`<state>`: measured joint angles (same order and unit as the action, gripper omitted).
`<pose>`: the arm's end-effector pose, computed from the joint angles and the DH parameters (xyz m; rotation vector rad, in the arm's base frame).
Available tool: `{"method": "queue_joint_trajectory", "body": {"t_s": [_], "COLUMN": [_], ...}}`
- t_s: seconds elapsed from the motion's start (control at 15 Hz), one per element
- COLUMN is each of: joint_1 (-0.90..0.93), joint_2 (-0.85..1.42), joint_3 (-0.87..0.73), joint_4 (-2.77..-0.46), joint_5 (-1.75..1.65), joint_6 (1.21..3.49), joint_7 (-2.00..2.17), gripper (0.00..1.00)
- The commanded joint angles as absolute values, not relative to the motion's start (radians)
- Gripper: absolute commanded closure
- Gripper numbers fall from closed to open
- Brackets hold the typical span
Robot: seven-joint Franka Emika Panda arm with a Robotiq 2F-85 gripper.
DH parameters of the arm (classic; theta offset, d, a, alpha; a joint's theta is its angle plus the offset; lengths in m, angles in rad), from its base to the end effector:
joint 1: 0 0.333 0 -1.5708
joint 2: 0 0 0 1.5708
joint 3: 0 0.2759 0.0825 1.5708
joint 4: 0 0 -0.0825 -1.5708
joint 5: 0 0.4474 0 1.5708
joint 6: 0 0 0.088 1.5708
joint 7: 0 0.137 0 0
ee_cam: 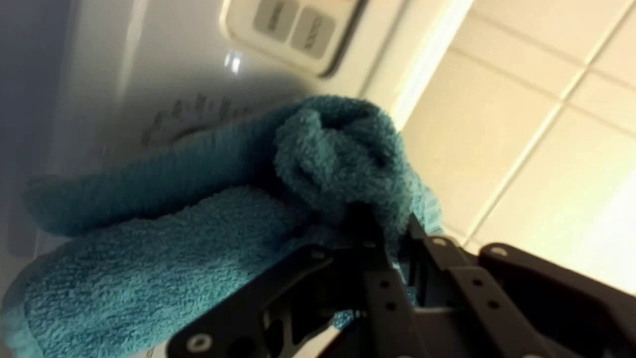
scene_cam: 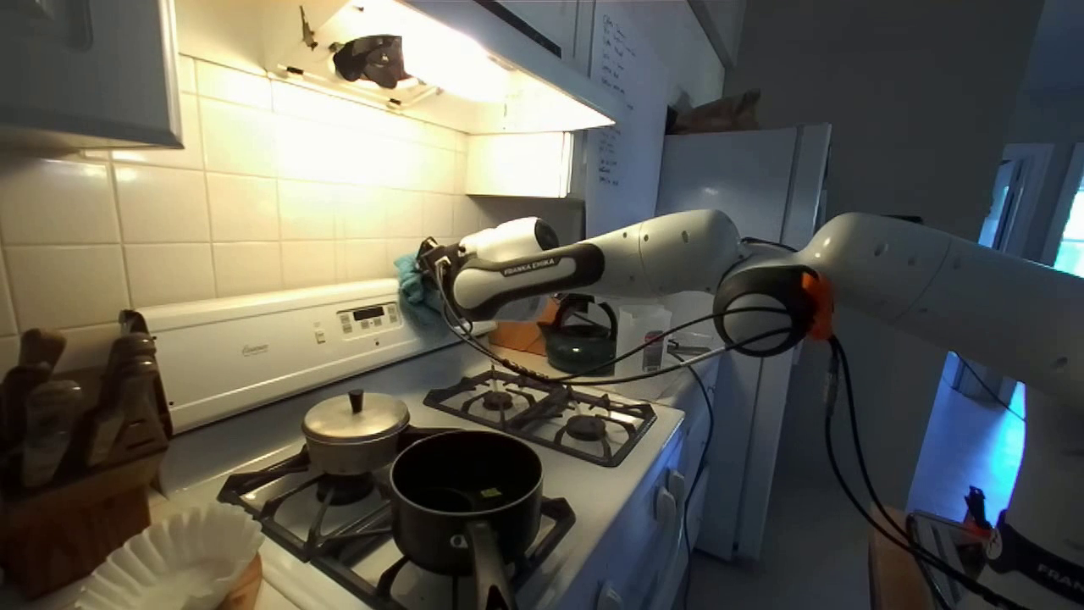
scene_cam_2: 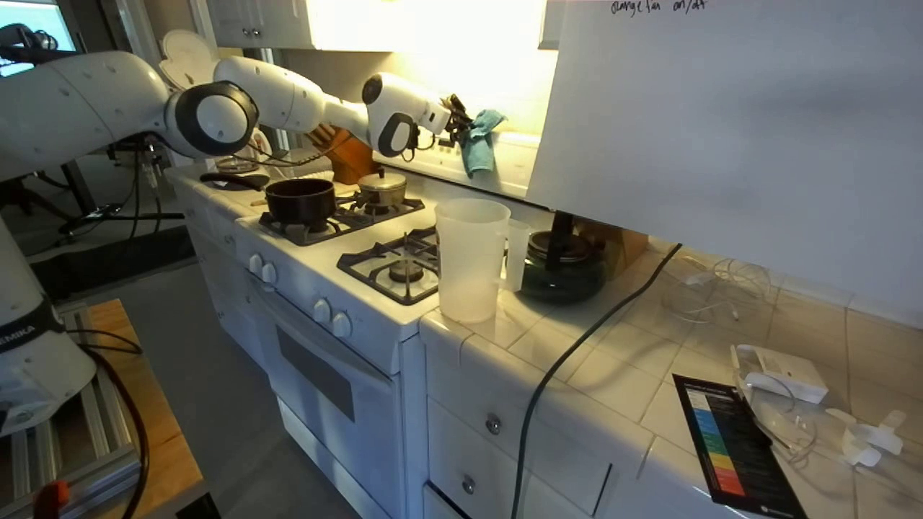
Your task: Use the blue towel to wipe the stove
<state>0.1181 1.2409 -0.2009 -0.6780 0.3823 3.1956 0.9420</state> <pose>0.8917 0.0079 0.3200 -1.7729 1.1425 -1.3527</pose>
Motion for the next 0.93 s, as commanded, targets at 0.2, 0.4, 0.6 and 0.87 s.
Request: {"method": "queue_joint_trajectory", "body": {"t_s": [0.2, 0.4, 0.6, 0.87], "joint_1": [0.068, 0.047, 0.023, 0.019], "joint_2": [1.330, 1.339, 1.332, 1.344], "joint_3": [0.315, 0.551, 0.625, 0.560], "joint_4": [-0.446, -0.447, -0.491, -0.474], "joint_5": [0.405, 0.420, 0.413, 0.359], "joint_6": [3.007, 2.888, 2.809, 2.928], "joint_7": [0.565, 0.341, 0.259, 0.215], "gripper": [0.97, 0.97, 0.97, 0.97]}}
